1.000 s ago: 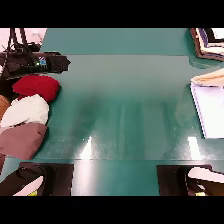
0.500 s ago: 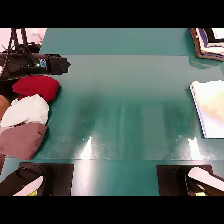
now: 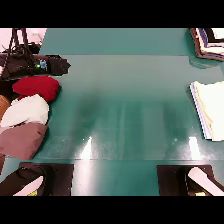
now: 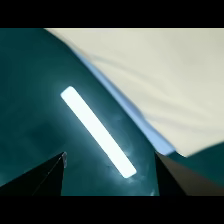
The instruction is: Fold the shirts.
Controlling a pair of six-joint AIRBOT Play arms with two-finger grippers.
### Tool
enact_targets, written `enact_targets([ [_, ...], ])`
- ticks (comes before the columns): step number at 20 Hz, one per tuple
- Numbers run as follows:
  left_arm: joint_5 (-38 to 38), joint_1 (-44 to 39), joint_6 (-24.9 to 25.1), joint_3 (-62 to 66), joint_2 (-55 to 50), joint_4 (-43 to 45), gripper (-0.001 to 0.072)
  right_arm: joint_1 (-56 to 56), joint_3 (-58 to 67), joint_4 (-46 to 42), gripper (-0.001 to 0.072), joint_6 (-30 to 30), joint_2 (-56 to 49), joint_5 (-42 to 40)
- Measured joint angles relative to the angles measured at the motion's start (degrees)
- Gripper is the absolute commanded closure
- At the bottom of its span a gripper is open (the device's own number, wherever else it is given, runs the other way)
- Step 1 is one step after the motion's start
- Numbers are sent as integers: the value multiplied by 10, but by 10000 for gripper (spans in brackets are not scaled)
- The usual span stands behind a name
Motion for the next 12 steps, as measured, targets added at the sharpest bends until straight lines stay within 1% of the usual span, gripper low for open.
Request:
enact_targets([
  [1,1,0,0,0,0,0,681,23,-1,23,188,1,6,-12],
  [3,6,0,0,0,0,-1,681,82,-2,58,388,2,16,-42],
  [4,7,0,0,0,0,-1,681,116,-3,69,508,2,20,-56],
  [5,9,0,0,0,0,-1,681,146,-2,76,691,1,23,-68],
  [9,11,0,0,0,0,-1,681,259,4,91,691,-25,28,-103],
  [12,12,0,0,0,0,-1,681,309,6,96,690,-36,29,-118],
])
